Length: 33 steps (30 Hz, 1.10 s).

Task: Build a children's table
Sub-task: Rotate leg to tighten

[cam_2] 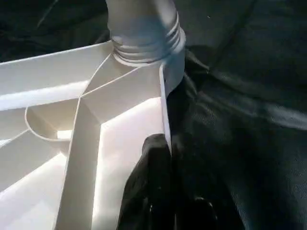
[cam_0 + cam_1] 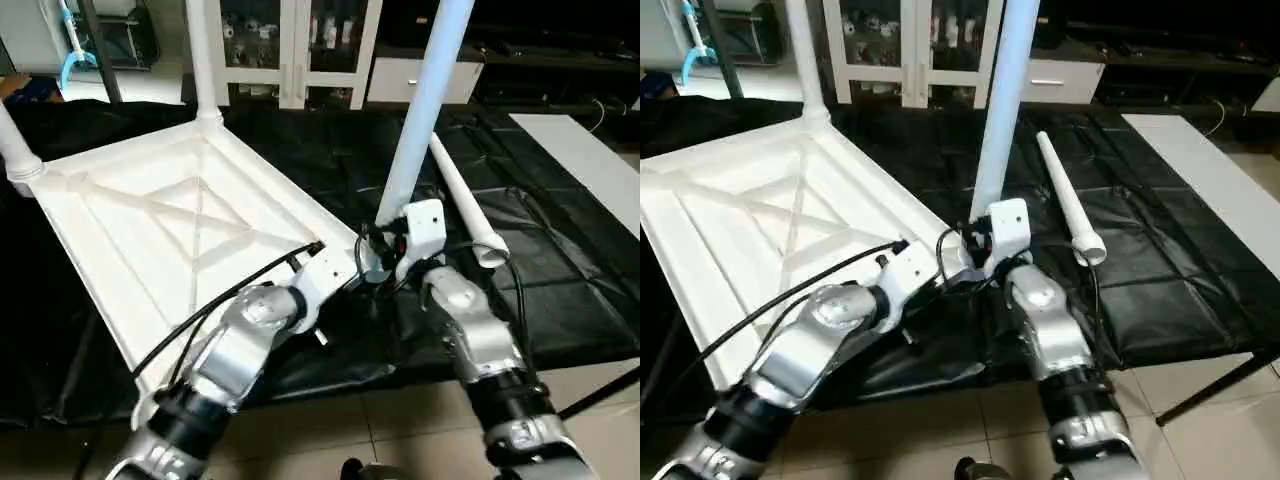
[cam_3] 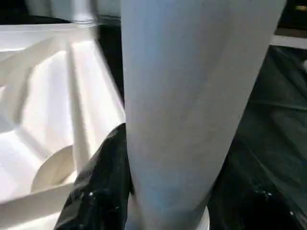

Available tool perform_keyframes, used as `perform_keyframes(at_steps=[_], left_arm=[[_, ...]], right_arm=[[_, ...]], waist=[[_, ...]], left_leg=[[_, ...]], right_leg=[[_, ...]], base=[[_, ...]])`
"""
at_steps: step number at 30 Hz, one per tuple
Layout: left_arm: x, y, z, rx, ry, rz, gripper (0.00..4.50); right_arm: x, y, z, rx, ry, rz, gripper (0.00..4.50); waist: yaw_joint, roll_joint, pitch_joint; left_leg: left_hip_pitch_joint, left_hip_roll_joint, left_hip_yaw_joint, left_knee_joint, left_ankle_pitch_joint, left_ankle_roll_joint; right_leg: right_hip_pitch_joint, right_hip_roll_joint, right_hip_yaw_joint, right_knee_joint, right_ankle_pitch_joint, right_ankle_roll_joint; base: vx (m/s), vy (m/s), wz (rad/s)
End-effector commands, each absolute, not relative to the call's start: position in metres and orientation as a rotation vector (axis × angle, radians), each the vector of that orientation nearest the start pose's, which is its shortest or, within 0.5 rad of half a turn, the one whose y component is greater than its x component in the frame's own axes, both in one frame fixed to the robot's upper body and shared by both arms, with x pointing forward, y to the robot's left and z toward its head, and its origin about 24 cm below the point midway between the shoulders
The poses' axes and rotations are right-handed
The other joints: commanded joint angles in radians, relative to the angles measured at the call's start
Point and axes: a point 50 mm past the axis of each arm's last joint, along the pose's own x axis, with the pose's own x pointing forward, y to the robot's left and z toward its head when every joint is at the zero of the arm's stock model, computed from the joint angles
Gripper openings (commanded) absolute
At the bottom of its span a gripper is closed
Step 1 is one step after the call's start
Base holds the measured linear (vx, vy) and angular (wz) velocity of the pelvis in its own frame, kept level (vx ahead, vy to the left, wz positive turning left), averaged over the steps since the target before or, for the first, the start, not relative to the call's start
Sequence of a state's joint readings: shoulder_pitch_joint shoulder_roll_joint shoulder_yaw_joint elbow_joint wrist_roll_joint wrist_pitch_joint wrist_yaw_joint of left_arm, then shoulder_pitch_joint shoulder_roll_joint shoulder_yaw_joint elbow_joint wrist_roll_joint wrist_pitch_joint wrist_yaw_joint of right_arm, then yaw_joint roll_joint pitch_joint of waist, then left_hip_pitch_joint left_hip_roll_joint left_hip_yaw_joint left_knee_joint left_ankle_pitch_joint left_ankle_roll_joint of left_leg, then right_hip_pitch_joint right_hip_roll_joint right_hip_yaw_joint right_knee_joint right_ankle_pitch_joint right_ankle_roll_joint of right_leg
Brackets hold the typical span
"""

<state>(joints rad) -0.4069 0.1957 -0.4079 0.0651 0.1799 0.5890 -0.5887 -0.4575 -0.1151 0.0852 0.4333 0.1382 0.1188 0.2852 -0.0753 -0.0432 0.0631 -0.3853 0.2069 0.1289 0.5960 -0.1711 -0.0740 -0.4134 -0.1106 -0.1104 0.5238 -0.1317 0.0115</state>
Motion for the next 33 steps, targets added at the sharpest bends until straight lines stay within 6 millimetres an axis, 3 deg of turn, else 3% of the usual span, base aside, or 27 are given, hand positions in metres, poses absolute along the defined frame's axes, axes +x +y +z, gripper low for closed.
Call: perform_keyframes(at_steps=[1,3,5,6,7,9,10,12,13,14,20,21,23,33], left_arm=[[0.283,0.075,0.065,0.506,0.32,-0.964,0.0],[0.275,0.081,0.065,0.498,0.296,-1.05,0.0],[0.271,0.083,0.066,0.482,0.287,-1.083,0.0],[0.266,0.086,0.066,0.459,0.282,-1.126,0.0],[0.26,0.092,0.066,0.45,0.276,-1.169,0.0],[0.256,0.096,0.066,0.445,0.275,-1.197,0.0],[0.253,0.097,0.068,0.428,0.265,-1.218,0.0],[0.251,0.098,0.07,0.408,0.255,-1.238,0.0],[0.245,0.097,0.075,0.379,0.23,-1.29,0.0],[0.244,0.096,0.075,0.377,0.227,-1.296,0.0],[0.24,0.091,0.079,0.362,0.201,-1.359,0.0],[0.24,0.09,0.079,0.361,0.199,-1.361,0.0],[0.24,0.09,0.08,0.362,0.199,-1.364,0.0],[0.239,0.092,0.08,0.366,0.211,-1.374,0.0]], right_arm=[[0.323,-0.118,0.075,-0.12,0.036,0.597,2.57],[0.314,-0.121,0.085,-0.119,0.01,0.721,2.62],[0.311,-0.123,0.088,-0.112,0.002,0.763,3.0],[0.305,-0.13,0.092,-0.12,0.006,0.821,3.0],[0.297,-0.141,0.094,-0.145,0.028,0.913,3.04],[0.289,-0.15,0.095,-0.164,0.052,0.987,3.34],[0.286,-0.159,0.095,-0.148,0.077,1.011,3.34],[0.282,-0.168,0.095,-0.131,0.103,1.028,3.45],[0.275,-0.187,0.088,-0.147,0.19,1.052,3.53],[0.275,-0.189,0.087,-0.155,0.202,1.054,3.77],[0.273,-0.194,0.082,-0.1,0.235,1.067,3.77],[0.272,-0.193,0.081,-0.072,0.243,1.082,3.77],[0.274,-0.192,0.078,-0.058,0.246,1.082,3.49],[0.275,-0.188,0.079,0.007,0.227,1.114,2.69]], waist=[[0.005,0.007,-0.049],[0.014,0.008,-0.049],[0.019,0.007,-0.047],[0.021,0.011,-0.045],[0.031,0.011,-0.048],[0.053,0.009,-0.043],[0.058,0.013,-0.044],[0.067,0.008,-0.05],[0.075,0.006,-0.05],[0.082,0.006,-0.051],[0.09,-0.001,-0.057],[0.094,-0.006,-0.06],[0.1,-0.004,-0.059],[0.106,-0.003,-0.055]], left_leg=[[0.019,0.008,-0.002,-0.094,-0.609,-0.02],[0.015,0.01,0.004,-0.097,-0.579,-0.006],[0.016,0.011,0.009,-0.097,-0.572,-0.003],[0.016,0.011,0.009,-0.098,-0.57,-0.005],[0.025,0.012,0.014,-0.094,-0.571,-0.001],[0.032,0.018,0.026,-0.098,-0.558,0.007],[0.033,0.017,0.027,-0.098,-0.556,0.007],[0.03,0.018,0.032,-0.096,-0.521,0.01],[0.029,0.017,0.038,-0.095,-0.491,0.017],[0.031,0.019,0.044,-0.094,-0.473,0.023],[0.019,0.015,0.052,-0.086,-0.381,0.041],[0.014,0.013,0.056,-0.081,-0.346,0.051],[0.014,0.013,0.06,-0.079,-0.329,0.059],[0.012,0.013,0.056,-0.084,-0.352,0.04]], right_leg=[[0.038,-0.027,0.008,-0.07,-0.56,-0.078],[0.037,-0.025,0.021,-0.061,-0.512,-0.103],[0.032,-0.023,0.026,-0.055,-0.511,-0.112],[0.029,-0.022,0.029,-0.054,-0.512,-0.113],[0.027,-0.021,0.033,-0.055,-0.513,-0.113],[0.016,-0.016,0.049,-0.048,-0.486,-0.129],[0.017,-0.013,0.051,-0.046,-0.482,-0.132],[0.018,-0.013,0.058,-0.038,-0.451,-0.142],[0.019,-0.011,0.066,-0.033,-0.434,-0.148],[0.017,-0.011,0.071,-0.032,-0.421,-0.155],[0.02,-0.011,0.082,-0.021,-0.4,-0.151],[0.02,-0.008,0.086,-0.016,-0.379,-0.151],[0.017,-0.008,0.089,-0.013,-0.381,-0.148],[0.018,-0.005,0.086,-0.018,-0.441,-0.121]], base=[[0.0,0.0,0.0],[0.0,0.0,0.0],[0.0,0.0,0.0],[0.0,0.0,0.0],[0.0,0.0,0.0],[0.0,0.0,0.0],[0.0,0.0,0.0],[0.0,0.0,0.0],[0.0,0.0,0.0],[0.0,0.0,0.0],[0.0,0.0,0.0],[0.0,0.0,0.0],[0.0,0.0,0.0],[0.0,0.0,0.0]])
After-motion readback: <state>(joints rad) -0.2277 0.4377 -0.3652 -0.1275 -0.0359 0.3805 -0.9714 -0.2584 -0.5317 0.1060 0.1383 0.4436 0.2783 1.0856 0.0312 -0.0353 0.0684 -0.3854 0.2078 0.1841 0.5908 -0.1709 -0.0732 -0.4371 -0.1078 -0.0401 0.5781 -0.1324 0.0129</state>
